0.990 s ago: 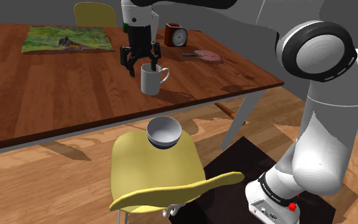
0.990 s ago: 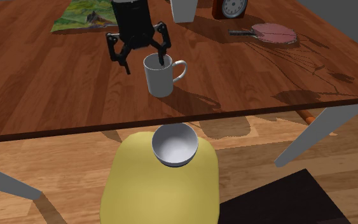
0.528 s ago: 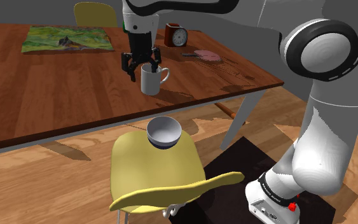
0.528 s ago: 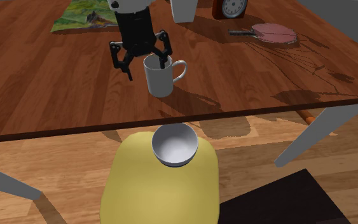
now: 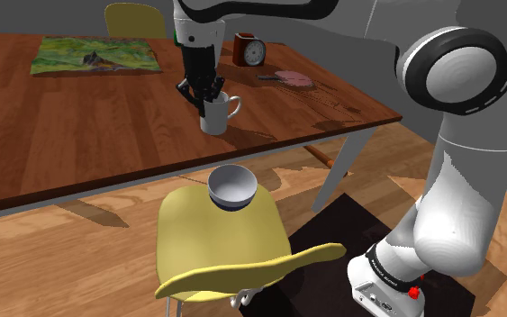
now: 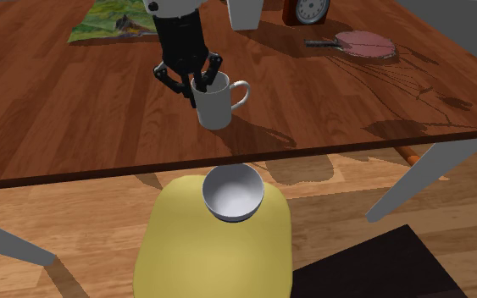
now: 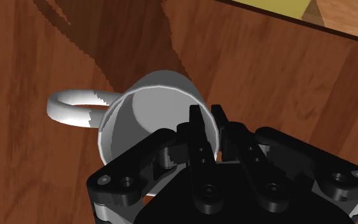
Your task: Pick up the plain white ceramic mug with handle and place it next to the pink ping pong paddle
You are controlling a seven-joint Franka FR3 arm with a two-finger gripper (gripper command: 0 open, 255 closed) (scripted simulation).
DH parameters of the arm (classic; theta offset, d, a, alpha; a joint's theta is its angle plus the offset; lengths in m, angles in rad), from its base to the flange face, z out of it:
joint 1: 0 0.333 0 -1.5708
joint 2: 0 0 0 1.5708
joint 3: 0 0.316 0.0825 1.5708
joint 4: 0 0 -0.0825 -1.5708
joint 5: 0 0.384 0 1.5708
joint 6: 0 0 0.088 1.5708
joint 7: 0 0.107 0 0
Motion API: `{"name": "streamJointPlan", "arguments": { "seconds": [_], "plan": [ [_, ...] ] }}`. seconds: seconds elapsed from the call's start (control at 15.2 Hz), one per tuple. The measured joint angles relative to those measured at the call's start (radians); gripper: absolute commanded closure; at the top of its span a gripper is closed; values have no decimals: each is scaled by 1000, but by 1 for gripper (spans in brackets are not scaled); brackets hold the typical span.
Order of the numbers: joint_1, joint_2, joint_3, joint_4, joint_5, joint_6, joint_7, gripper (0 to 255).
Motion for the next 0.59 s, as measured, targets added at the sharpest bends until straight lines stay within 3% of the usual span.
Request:
{"name": "streamJointPlan", "arguments": {
  "seconds": [0.59],
  "plan": [
    [4, 6, 1, 52, -1, -45, 1, 255]
  ]
}}
